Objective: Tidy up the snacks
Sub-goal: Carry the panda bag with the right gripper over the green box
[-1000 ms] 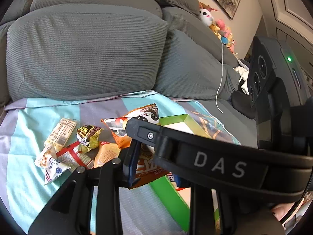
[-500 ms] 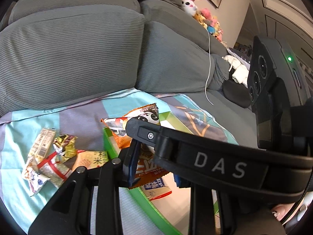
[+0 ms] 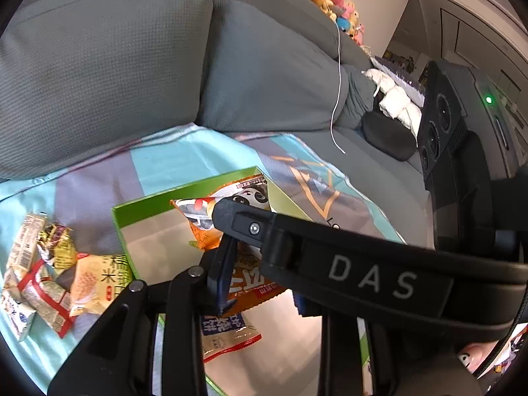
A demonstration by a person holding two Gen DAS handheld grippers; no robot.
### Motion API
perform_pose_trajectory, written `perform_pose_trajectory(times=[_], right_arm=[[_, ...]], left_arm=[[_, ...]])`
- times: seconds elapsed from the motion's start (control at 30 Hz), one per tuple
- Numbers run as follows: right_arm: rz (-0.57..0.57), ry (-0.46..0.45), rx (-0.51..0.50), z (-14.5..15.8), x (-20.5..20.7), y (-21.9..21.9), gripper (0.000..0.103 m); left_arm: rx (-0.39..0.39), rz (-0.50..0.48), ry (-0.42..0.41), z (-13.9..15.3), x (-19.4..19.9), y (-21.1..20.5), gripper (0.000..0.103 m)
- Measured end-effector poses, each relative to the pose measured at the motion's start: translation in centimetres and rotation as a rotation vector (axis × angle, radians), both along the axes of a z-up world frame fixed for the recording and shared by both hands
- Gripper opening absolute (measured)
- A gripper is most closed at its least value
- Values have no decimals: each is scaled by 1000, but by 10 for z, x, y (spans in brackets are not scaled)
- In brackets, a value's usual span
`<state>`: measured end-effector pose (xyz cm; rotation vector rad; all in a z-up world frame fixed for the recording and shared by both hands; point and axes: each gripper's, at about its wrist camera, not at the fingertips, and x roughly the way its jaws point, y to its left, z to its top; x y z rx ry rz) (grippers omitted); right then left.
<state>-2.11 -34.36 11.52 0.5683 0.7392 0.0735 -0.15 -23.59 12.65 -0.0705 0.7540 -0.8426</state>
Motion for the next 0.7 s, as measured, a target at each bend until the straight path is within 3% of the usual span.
perform_pose_trajectory(times=[0.7], right_arm=[[-61, 148, 50, -42, 19, -39, 40]], left_arm=[[41, -50, 159, -35, 20, -32, 28]])
